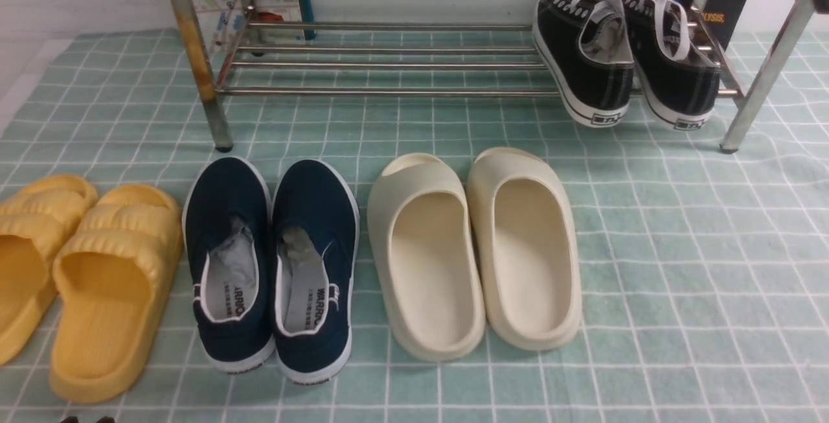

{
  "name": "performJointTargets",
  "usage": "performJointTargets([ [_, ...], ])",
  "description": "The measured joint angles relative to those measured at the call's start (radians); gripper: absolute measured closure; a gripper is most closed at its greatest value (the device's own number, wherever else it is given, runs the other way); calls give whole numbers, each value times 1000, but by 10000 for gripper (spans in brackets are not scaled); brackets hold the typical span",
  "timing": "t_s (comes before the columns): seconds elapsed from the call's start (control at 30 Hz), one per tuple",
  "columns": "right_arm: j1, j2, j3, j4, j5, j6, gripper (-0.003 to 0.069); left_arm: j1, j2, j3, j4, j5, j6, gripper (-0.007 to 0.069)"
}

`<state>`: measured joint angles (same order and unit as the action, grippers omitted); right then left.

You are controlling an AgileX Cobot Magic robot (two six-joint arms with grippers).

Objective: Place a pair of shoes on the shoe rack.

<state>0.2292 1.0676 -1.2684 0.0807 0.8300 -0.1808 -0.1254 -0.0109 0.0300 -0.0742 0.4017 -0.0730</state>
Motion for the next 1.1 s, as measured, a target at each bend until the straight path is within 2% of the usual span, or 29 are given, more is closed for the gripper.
performJointTargets([
  [0.27, 0, -441, 715, 23, -482, 14, 654, 0, 0, 0, 0, 0, 0, 386],
  [0.3, 0, -449, 715, 23, -498, 14, 654, 0, 0, 0, 0, 0, 0, 386],
  [0.4, 0, -552, 1027, 23, -787, 15, 654, 0, 0, 0, 0, 0, 0, 386],
  [0.43, 0, -556, 1041, 23, -802, 15, 654, 0, 0, 0, 0, 0, 0, 386],
  [0.53, 0, -590, 1248, 26, -1068, 18, 650, 0, 0, 0, 0, 0, 0, 386],
  [0.83, 2, -601, 1293, 26, -1089, 26, 644, 0, 0, 0, -1, 1, 0, 386],
  [0.97, 0, -726, 1294, 6, -1045, 27, 643, 0, 0, 0, -1, 1, 0, 386],
  [1.1, -51, -907, 1294, -47, -1032, 27, 638, 0, 0, 0, -1, 0, 0, 386],
])
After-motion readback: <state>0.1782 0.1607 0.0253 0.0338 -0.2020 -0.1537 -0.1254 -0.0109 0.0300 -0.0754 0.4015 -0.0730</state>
